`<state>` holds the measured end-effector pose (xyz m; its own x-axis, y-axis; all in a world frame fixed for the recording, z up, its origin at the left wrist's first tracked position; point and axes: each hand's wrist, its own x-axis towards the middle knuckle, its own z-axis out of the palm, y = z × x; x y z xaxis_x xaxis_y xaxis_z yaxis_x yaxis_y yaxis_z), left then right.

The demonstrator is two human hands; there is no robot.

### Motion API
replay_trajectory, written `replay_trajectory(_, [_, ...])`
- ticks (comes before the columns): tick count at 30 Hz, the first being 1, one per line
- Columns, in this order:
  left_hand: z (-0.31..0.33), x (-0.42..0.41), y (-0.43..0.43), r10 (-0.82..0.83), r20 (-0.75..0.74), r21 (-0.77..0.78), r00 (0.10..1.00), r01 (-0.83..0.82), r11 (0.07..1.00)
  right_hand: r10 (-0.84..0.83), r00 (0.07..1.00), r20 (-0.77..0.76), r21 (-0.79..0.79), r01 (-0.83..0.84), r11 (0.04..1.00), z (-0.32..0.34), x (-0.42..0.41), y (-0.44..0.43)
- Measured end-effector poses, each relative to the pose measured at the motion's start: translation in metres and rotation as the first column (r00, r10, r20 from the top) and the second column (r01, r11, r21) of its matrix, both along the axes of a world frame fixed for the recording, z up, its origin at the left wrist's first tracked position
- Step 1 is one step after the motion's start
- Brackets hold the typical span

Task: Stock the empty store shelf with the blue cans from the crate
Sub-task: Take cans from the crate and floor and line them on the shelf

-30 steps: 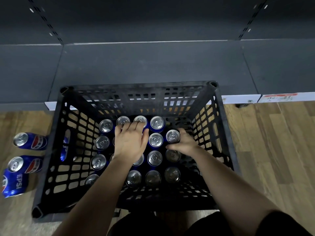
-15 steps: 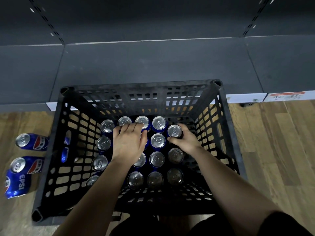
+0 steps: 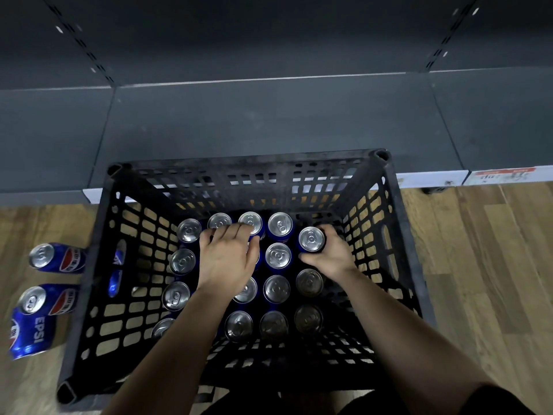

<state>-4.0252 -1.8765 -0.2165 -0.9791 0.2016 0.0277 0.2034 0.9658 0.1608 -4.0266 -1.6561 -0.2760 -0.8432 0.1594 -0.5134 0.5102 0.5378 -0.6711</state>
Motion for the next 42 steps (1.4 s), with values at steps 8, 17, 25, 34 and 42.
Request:
replay_trajectory(8, [0.061, 0.0, 0.005, 0.002, -0.017, 0.016, 1.0, -0.001, 1.0, -0.049, 0.99, -0.131, 0.039, 0.055, 0.998, 0.073, 0.0, 0.005])
replay_trajectory(17, [0.261, 0.003, 0.006, 0.011, -0.043, 0.039, 0.999, -0.01, 0.999, 0.031, 0.984, -0.174, 0.044, -0.024, 0.999, 0.286, 0.003, 0.01])
replay_trajectory(25, [0.484, -0.014, 0.011, -0.02, -0.147, 0.095, 0.989, 0.034, 0.995, 0.033, 0.939, -0.342, 0.022, -0.027, 0.999, 0.534, -0.012, 0.012])
replay_trajectory(34, [0.68, -0.056, 0.024, -0.072, -0.309, 0.126, 0.948, 0.116, 0.985, 0.015, 0.848, -0.53, 0.035, 0.005, 0.999, 0.749, -0.047, 0.02])
replay_trajectory(42, [0.768, -0.095, 0.031, -0.126, -0.488, 0.122, 0.864, 0.21, 0.97, 0.037, 0.74, -0.672, 0.106, 0.047, 0.993, 0.847, -0.071, 0.024])
